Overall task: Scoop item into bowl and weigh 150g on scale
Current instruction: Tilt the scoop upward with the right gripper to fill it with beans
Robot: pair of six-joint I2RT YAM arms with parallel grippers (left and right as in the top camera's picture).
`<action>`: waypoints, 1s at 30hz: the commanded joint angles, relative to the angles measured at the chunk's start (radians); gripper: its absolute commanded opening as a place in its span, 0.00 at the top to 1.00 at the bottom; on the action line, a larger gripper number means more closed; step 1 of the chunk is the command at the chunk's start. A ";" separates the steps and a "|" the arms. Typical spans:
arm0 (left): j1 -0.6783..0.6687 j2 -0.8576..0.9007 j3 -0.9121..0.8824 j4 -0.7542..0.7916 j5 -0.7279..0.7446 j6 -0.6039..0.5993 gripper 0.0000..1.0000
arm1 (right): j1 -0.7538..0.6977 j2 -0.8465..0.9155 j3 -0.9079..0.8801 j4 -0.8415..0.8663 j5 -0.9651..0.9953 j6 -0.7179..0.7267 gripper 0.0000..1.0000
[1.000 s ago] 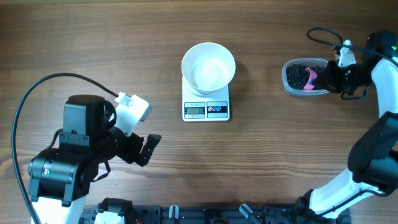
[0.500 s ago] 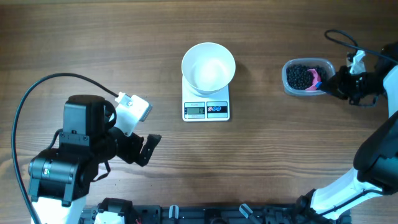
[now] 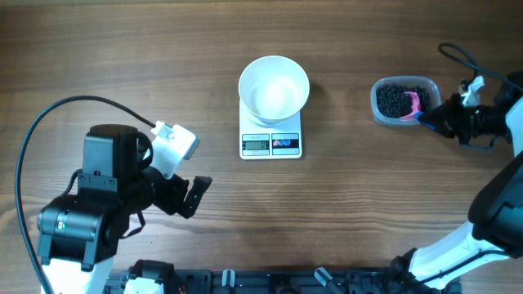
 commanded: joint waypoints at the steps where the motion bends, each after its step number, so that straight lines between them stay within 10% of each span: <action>1: 0.007 -0.002 0.015 0.003 -0.006 0.020 0.00 | -0.046 0.033 -0.030 -0.019 -0.032 0.014 0.96; 30: 0.007 -0.002 0.015 0.003 -0.006 0.020 0.00 | -0.113 0.033 -0.030 -0.049 -0.246 -0.038 0.96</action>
